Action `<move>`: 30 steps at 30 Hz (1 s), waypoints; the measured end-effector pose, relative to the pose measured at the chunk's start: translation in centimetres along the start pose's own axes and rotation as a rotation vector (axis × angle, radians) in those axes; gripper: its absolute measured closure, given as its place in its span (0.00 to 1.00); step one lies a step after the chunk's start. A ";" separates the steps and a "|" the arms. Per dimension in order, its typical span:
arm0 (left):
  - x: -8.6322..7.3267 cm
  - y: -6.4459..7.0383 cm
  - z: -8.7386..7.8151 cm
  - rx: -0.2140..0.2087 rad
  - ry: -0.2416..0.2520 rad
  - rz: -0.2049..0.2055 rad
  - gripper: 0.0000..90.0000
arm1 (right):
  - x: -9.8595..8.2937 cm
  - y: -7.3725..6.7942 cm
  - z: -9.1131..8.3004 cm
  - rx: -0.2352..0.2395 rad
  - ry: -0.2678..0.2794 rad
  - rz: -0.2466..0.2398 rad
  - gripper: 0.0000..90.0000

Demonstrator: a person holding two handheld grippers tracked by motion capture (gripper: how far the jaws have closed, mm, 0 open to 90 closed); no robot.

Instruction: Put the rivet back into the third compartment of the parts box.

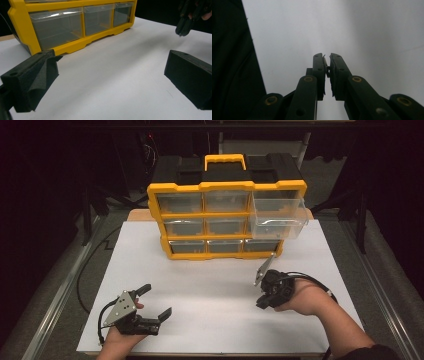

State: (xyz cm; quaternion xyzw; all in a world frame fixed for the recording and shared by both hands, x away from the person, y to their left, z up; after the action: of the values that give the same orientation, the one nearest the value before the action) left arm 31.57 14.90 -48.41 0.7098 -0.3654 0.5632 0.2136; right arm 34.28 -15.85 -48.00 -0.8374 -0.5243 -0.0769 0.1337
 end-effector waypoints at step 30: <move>0.1 0.1 -0.1 -0.004 0.009 -0.006 0.00 | 2.3 0.1 -15.3 -0.069 -0.002 0.018 0.94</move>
State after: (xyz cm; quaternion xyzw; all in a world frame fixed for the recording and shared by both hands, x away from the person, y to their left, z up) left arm 31.45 14.92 -48.26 0.7080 -0.3635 0.5649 0.2181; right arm 35.54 -18.54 -32.80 -0.8462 -0.5141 -0.0929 0.1046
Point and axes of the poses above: each handheld gripper's, and its own axes: z roughly forward along the jaws, x roughly out of its top, y roughly to its right, the point moved 10 cm from there along z, roughly forward along the jaws, and after that the axes turned 9 degrees about z, right-handed, at the moved point
